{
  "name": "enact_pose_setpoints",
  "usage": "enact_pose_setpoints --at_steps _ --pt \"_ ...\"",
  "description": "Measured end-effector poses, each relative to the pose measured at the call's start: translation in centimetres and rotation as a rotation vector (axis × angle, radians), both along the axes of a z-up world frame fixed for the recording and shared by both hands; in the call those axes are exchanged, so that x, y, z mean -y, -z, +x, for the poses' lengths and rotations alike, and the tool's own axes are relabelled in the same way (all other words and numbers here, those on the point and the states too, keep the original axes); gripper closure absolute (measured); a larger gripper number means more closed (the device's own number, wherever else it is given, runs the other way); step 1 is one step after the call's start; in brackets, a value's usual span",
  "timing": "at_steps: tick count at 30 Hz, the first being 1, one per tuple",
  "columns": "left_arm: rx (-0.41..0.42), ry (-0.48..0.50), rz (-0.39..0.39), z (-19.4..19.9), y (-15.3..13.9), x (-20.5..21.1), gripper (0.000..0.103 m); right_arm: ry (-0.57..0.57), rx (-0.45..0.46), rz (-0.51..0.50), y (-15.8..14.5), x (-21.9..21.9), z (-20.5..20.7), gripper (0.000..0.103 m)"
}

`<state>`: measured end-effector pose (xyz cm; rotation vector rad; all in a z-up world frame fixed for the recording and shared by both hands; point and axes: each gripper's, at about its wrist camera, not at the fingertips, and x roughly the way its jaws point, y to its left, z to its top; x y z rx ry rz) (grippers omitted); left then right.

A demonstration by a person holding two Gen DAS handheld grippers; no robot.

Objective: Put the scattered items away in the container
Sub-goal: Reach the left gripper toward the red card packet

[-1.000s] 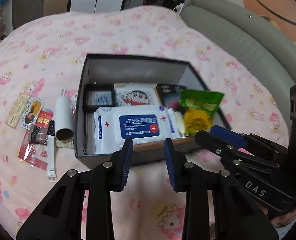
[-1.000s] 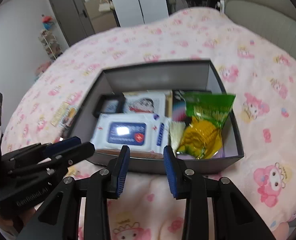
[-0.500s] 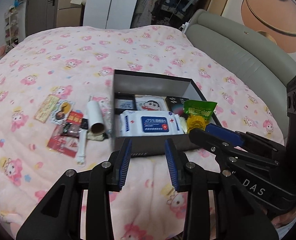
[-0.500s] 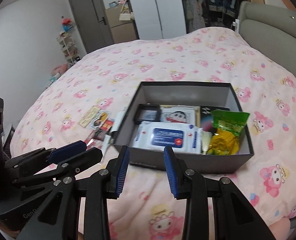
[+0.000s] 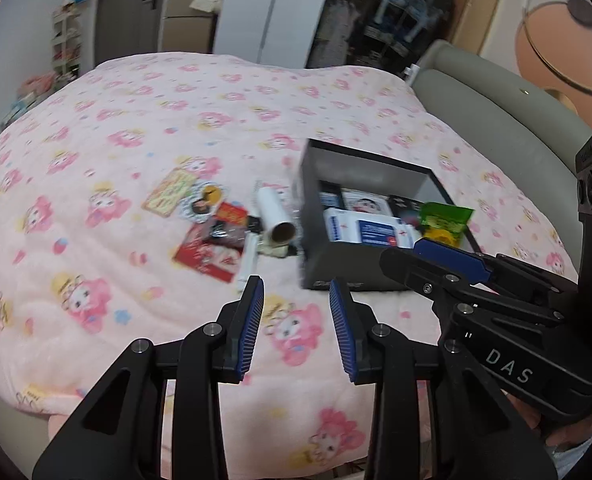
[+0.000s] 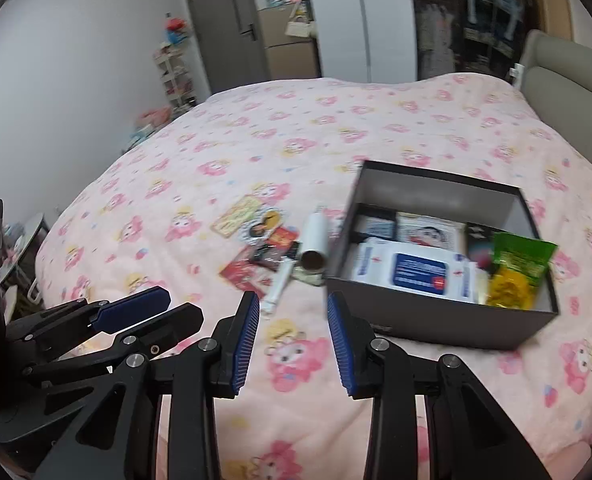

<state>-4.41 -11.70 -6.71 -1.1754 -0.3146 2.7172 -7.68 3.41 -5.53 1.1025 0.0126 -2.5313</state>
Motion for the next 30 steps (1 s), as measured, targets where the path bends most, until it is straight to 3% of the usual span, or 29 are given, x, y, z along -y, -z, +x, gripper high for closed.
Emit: enact_pose_setpoints --at_steps 6,12,26,30 --pt "0.012 -0.094 0.038 -0.2 2.4 3.9 0.068 -0.068 0.038 -0.021 1.9 3.7 -1.2 0.071" --pt "0.061 -0.136 0.097 -2.5 6.4 6.5 0.068 -0.062 0.112 -0.001 5.4 5.8 -3.5 0.071" --pt "0.262 -0.149 0.123 -13.5 15.7 9.2 0.069 -0.068 0.301 0.009 14.5 8.4 -10.1 0.071" --pt "0.297 -0.186 0.195 -16.0 18.2 10.4 0.069 -0.063 0.335 0.001 16.3 8.9 -12.1 0.071"
